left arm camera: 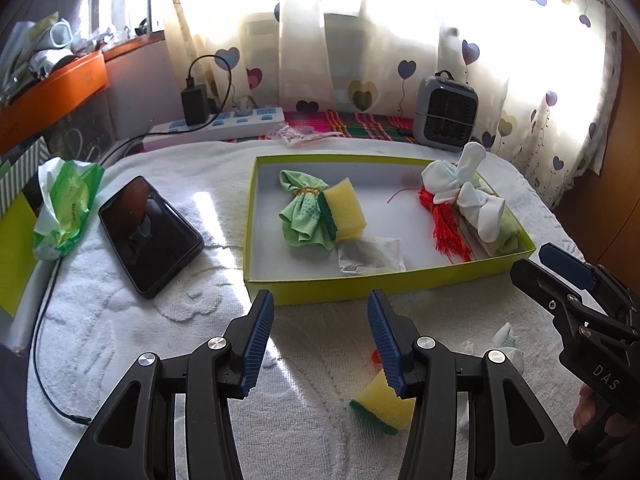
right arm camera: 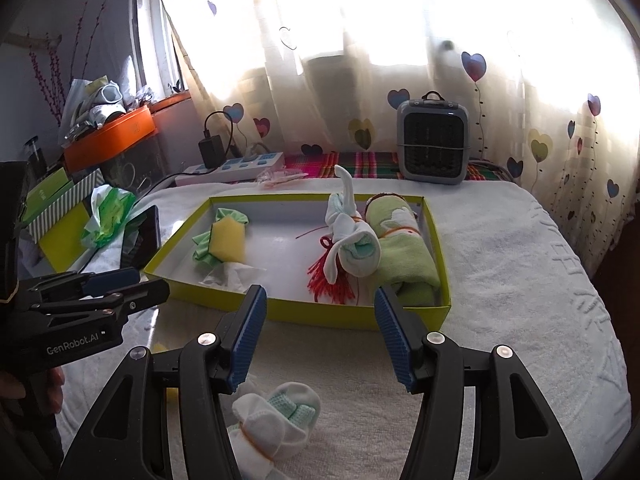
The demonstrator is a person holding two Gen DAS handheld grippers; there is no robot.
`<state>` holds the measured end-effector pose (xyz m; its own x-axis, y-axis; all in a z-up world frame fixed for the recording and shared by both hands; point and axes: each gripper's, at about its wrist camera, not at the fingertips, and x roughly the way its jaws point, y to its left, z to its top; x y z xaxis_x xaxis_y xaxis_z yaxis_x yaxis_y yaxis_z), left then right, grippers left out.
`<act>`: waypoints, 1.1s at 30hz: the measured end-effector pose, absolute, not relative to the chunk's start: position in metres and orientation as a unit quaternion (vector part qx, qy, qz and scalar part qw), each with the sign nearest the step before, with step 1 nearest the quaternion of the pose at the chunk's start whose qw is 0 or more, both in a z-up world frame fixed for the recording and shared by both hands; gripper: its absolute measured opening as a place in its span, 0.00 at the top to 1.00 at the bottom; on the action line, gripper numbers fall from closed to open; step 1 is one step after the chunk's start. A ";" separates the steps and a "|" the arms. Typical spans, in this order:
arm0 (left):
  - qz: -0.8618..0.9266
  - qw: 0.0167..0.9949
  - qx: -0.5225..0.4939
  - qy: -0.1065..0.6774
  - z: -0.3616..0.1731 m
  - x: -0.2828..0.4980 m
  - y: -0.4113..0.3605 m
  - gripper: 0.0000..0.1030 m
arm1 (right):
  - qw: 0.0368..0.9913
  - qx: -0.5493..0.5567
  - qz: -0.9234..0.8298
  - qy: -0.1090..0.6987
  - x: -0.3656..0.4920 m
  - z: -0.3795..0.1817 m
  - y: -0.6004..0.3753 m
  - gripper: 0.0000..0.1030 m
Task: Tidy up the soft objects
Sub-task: 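Withdraw both grippers from the tray toward the remaining items on the bed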
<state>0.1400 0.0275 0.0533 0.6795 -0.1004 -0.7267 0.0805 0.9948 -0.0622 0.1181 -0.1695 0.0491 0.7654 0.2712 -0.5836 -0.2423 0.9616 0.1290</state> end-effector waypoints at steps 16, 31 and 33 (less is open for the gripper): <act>-0.056 0.908 -0.069 0.409 0.040 0.110 0.061 0.51 | 0.915 0.052 0.162 0.366 0.086 0.032 -0.172 0.37; -0.064 0.904 -0.087 0.413 0.032 0.093 0.077 0.51 | 0.902 0.037 0.170 0.394 0.062 0.018 -0.152 0.37; -0.067 0.904 -0.088 0.414 0.031 0.091 0.077 0.51 | 0.900 0.033 0.171 0.399 0.060 0.015 -0.148 0.37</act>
<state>0.0911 0.0772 0.0311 0.6487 -0.1932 -0.7361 0.0474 0.9756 -0.2143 0.0601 -0.1482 0.0154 0.6228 0.3354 -0.7068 -0.2819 0.9390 0.1971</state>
